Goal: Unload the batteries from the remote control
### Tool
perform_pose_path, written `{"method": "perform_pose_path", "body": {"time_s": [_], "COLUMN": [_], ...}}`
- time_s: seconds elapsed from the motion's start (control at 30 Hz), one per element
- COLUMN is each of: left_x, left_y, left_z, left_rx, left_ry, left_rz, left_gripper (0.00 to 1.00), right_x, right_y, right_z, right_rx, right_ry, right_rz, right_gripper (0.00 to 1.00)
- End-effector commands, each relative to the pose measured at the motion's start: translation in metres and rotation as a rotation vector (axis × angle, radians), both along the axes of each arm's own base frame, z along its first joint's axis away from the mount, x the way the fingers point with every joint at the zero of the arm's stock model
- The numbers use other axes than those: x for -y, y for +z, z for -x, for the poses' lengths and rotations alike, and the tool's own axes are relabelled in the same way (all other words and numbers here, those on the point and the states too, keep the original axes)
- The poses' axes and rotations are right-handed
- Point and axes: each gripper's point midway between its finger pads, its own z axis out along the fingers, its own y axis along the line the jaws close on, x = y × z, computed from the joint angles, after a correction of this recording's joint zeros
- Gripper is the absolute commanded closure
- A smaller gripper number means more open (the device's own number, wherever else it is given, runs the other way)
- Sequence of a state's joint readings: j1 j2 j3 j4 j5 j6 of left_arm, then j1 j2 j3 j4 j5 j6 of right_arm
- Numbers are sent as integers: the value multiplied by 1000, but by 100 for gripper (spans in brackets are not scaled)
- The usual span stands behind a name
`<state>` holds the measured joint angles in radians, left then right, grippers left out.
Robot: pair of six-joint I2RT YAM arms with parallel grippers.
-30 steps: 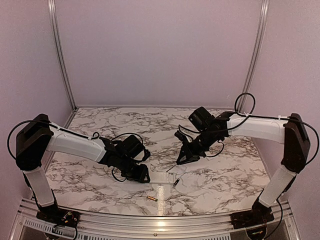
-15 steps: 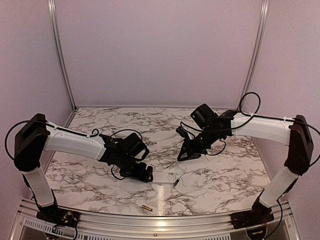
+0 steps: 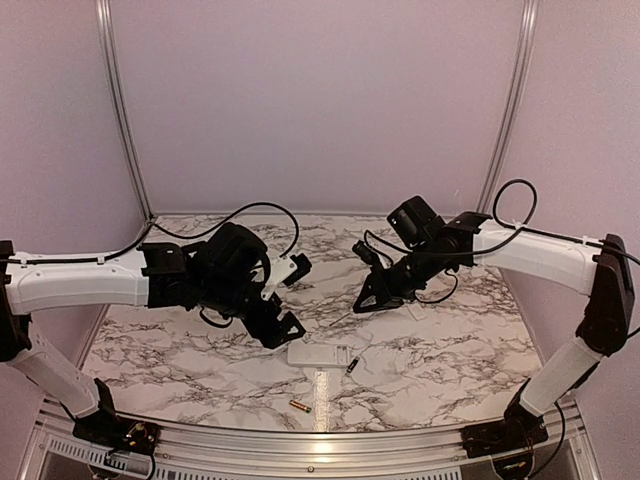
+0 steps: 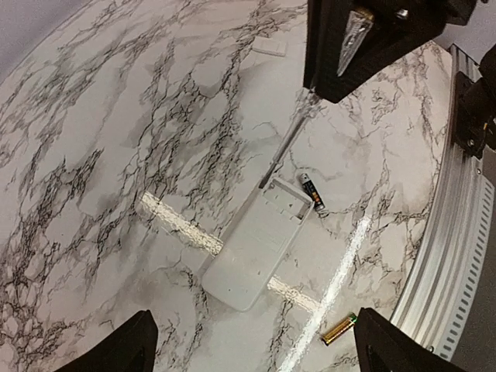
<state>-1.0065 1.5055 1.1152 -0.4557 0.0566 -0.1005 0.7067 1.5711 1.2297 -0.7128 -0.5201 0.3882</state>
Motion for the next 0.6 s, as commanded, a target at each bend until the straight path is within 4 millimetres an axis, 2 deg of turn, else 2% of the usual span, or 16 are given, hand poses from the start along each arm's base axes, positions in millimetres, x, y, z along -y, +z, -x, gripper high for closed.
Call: {"method": "perform_pose_path", "body": {"time_s": [0.0,0.13,0.27,0.47,0.57], "left_x": [18,29,38,52,56], "left_y": [32,52,62,63,62], "left_z": [25,34,29,24,23], "left_rx": [207,285,354,355,345], "left_ry": [-292,-398,-440,-472,-473], "left_rz": [56,130,142,126,125], "left_gripper": [9,16,20,32,43], "right_x": [-15,-25,-36,-54,-59], "right_y": [41,62,77,98,104], "right_z": [6,20,35,54,57], "right_rx": [10,-4,-15,-9,-8], "right_ry": [54,101,148,199,204], "right_rz": [-132,-214,-265,-318,-330], "right_gripper": [100,100,100,100,100]}}
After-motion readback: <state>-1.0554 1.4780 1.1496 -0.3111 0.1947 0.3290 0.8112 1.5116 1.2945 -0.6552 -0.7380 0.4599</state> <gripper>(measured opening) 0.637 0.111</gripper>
